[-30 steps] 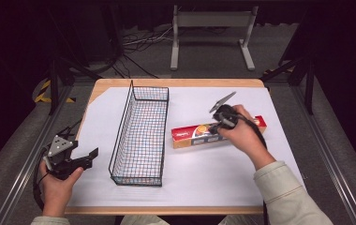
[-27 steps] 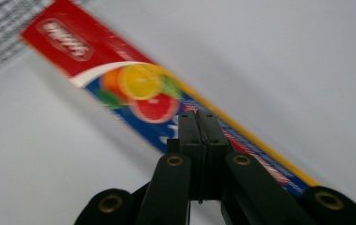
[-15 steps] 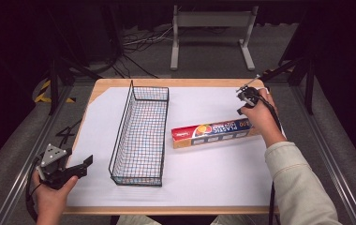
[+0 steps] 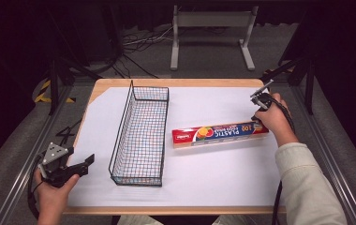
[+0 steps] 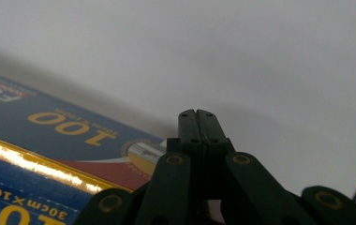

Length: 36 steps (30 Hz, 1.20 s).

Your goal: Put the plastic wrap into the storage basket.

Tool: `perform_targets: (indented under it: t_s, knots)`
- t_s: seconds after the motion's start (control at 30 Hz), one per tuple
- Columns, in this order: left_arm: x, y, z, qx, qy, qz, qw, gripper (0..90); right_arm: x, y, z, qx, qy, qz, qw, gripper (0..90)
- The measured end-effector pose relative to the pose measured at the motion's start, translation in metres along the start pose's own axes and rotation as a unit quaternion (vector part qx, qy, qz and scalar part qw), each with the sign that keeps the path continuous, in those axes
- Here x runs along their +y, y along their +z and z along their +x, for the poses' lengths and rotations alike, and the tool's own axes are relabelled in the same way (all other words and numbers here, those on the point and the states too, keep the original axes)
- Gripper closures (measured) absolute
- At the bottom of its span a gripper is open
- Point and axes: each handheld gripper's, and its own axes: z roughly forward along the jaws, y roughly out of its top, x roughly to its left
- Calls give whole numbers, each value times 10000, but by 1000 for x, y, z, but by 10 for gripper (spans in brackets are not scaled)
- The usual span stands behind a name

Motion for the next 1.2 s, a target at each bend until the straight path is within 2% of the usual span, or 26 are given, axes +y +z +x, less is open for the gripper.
perform_targets:
  t_s: [0.07,0.1,0.13,0.2,0.23,0.27,0.33,0.37,0.5,0.53,0.67,0.7,0.73,0.77,0.9,0.97,1.0,1.03,1.07,1.1,1.13,1.17,1.2]
  knots:
    - [3,3,0,-27,24,-3,10000,198,-7,-3,1,27,-96,220,9997,900]
    - [5,5,-1,-38,22,-16,10000,198,-12,-3,2,24,-223,314,9993,900]
    - [8,7,-1,-58,60,-12,10000,198,-17,-2,1,41,-286,274,9992,900]
    - [12,10,-3,-76,70,-54,9999,198,-28,-6,-2,235,-76,83,9997,900]
    - [12,10,-3,-76,70,-54,9999,198,-31,-7,-2,276,-52,88,9996,900]
    - [16,12,-3,-100,98,-93,9999,198,-34,-10,-1,286,-52,126,9995,900]
    - [19,14,-2,-100,104,-114,9998,198,-43,-11,3,302,-124,395,9987,900]
    - [19,14,-2,-100,104,-114,9998,198,-43,-11,3,302,-124,395,9987,900]
    - [22,19,2,-117,22,-158,9998,198,-65,-18,12,478,-141,579,9971,900]
    - [22,19,2,-117,22,-158,9998,198,-65,-18,12,478,-141,579,9971,900]
    - [25,21,1,-143,45,-171,9997,198,-90,-22,24,781,-211,717,9941,900]
    - [26,21,0,-138,41,-190,9997,198,-99,-25,30,879,-291,743,9929,900]
    - [26,21,0,-138,41,-190,9997,199,-99,-25,30,879,-291,743,9929,900]
    - [27,22,0,-153,56,-183,9997,199,-109,-28,39,1032,-423,797,9906,900]
    - [27,21,-1,-134,27,-207,9997,198,-118,-30,45,1123,-553,769,9892,900]
    - [27,20,0,-110,47,-204,9997,198,-119,-34,45,960,-571,596,9920,879]
    - [27,20,0,-99,29,-209,9997,198,-119,-36,44,903,-578,496,9930,836]
    - [27,19,0,-96,24,-208,9997,198,-118,-38,43,807,-601,291,9945,795]
    - [27,18,0,-83,10,-224,9997,198,-116,-43,42,643,-629,-59,9959,732]
    - [26,17,0,-79,1,-229,9997,198,-115,-47,42,600,-650,-283,9957,668]
    - [26,17,0,-79,1,-229,9997,198,-115,-47,42,600,-650,-283,9957,668]
    - [26,17,1,-71,-11,-230,9997,198,-114,-51,44,545,-680,-558,9946,583]
    - [26,16,2,-60,-25,-232,9997,198,-112,-56,47,512,-728,-874,9922,500]
